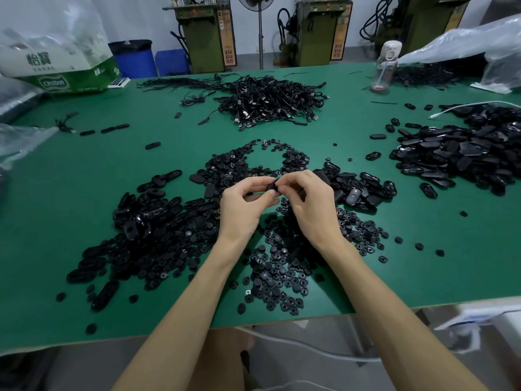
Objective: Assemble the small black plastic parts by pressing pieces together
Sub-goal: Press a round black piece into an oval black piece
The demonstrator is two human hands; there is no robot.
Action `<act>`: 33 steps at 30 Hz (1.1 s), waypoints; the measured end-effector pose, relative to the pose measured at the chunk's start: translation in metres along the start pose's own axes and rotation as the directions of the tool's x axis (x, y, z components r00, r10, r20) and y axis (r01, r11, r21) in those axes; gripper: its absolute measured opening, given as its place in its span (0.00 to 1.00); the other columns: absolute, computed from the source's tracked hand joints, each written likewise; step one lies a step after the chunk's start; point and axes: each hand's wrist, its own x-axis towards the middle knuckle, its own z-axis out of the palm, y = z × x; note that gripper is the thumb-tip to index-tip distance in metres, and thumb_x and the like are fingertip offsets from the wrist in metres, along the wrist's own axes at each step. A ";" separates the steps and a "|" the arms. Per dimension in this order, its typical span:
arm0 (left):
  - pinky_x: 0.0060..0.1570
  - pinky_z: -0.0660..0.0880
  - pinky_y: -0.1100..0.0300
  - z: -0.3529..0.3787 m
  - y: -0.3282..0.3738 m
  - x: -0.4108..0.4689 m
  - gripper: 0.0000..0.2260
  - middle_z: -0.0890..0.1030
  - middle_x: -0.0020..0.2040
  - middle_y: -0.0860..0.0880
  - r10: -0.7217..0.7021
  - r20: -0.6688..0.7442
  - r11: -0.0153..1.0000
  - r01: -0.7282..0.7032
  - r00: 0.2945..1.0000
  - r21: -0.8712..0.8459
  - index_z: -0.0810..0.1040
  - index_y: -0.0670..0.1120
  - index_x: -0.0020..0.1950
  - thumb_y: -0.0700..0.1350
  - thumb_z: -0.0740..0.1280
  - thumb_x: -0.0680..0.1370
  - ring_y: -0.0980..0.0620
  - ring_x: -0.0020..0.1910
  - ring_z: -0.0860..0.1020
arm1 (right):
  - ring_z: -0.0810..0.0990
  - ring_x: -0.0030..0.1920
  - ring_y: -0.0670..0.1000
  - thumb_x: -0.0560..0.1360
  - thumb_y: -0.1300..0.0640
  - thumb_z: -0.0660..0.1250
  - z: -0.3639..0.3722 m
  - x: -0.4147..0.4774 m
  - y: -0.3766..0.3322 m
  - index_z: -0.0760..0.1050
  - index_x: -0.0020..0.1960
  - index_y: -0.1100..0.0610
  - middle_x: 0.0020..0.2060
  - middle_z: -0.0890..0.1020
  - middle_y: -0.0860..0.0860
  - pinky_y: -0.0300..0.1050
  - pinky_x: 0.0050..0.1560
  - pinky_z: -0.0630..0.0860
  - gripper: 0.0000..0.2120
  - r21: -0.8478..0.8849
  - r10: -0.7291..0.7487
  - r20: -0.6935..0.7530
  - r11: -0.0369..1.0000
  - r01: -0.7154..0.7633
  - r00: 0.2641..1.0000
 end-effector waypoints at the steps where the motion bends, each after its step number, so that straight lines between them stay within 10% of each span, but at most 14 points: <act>1: 0.49 0.83 0.60 0.000 0.000 0.000 0.10 0.88 0.48 0.50 -0.001 0.000 1.000 0.001 1.000 -0.003 0.86 0.42 0.55 0.32 0.74 0.77 0.51 0.49 0.87 | 0.80 0.50 0.49 0.78 0.65 0.71 0.000 0.000 0.000 0.83 0.51 0.59 0.47 0.82 0.50 0.40 0.55 0.76 0.04 -0.005 -0.004 -0.002 1.000 0.004 1.000; 10: 0.51 0.83 0.58 0.002 0.001 -0.002 0.10 0.87 0.51 0.43 -0.031 -0.010 0.999 0.031 0.999 -0.044 0.84 0.36 0.58 0.31 0.73 0.77 0.47 0.50 0.87 | 0.78 0.47 0.45 0.78 0.64 0.72 0.000 -0.002 0.000 0.83 0.50 0.58 0.46 0.81 0.50 0.30 0.50 0.72 0.04 0.020 0.004 -0.047 1.000 -0.004 0.999; 16: 0.50 0.82 0.61 0.002 0.000 -0.002 0.09 0.88 0.49 0.47 -0.004 -0.028 1.000 0.003 1.000 -0.024 0.85 0.40 0.56 0.31 0.72 0.77 0.50 0.49 0.87 | 0.81 0.45 0.49 0.77 0.62 0.74 0.000 -0.003 -0.001 0.82 0.49 0.56 0.42 0.83 0.49 0.49 0.48 0.79 0.03 0.028 0.012 -0.039 1.000 -0.011 0.999; 33: 0.49 0.83 0.59 -0.001 -0.001 0.000 0.05 0.87 0.46 0.45 -0.033 -0.146 0.996 0.021 0.989 -0.083 0.82 0.39 0.54 0.33 0.71 0.79 0.47 0.46 0.87 | 0.80 0.50 0.49 0.82 0.62 0.66 0.004 -0.007 -0.008 0.80 0.67 0.56 0.51 0.80 0.50 0.51 0.50 0.80 0.15 -0.051 -0.136 0.018 0.989 0.137 0.990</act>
